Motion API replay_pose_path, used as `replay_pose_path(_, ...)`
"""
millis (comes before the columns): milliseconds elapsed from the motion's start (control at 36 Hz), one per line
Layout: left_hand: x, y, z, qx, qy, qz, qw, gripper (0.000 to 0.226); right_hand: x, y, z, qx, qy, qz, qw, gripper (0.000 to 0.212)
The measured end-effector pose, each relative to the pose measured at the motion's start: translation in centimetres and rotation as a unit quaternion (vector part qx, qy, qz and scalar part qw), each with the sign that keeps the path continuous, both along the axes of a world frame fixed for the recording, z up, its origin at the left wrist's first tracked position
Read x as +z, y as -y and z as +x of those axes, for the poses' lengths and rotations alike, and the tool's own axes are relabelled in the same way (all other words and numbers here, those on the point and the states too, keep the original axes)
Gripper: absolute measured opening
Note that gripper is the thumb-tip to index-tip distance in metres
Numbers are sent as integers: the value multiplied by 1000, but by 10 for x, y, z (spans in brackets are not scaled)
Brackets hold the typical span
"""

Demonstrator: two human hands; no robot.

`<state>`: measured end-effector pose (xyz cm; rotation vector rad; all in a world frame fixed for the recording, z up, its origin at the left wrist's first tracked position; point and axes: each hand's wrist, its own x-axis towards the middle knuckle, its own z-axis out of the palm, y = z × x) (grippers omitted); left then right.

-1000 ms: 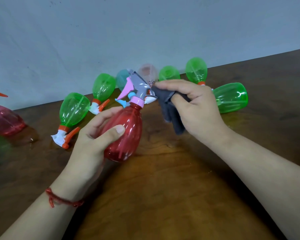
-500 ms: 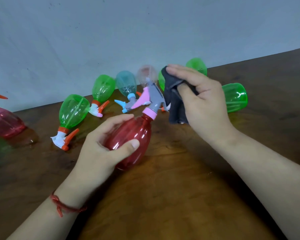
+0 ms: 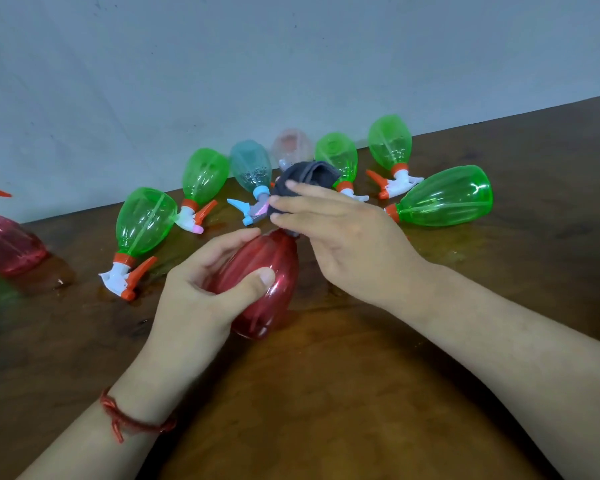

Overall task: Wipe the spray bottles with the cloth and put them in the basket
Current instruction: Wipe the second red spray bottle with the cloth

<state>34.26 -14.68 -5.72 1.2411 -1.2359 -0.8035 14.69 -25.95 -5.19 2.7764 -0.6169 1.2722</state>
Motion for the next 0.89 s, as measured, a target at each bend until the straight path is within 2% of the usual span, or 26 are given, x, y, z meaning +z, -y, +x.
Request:
replay_pose_path(83,-1,3,3,17,-4,-4,1000,59,2,1,-7,24,42,49,998,50)
replay_pose_path(139,-1,6,7,26,-19,-9,999,58,3,-2,-10,37,118,127,984,49)
replay_pose_path(250,-2,7,12,43,-57,-26,997,57,9,-3,-11,68,274,314,907,45)
replay_pose_path(333,-2,7,11,61,-89,-48,993,60,15,-3,-8,88,272,434,854,48)
replay_pose_path(389,-2,8,9,62,-120,-54,989,61,13,-8,-3,98,224,482,841,57)
replay_pose_path(444,-3,8,8,56,-137,-50,988,65,10,-13,1,82,173,500,845,64)
replay_pose_path(528,-3,6,7,47,-132,-31,990,66,7,-19,5,94,143,526,833,68)
replay_pose_path(639,-1,8,15,52,-64,-44,996,53,5,-20,5,107,154,542,819,71)
replay_pose_path(750,0,11,20,100,24,-68,992,52,7,-20,7,110,159,522,831,75)
replay_pose_path(889,8,7,25,115,55,-71,989,53,15,-31,12,109,169,519,831,75)
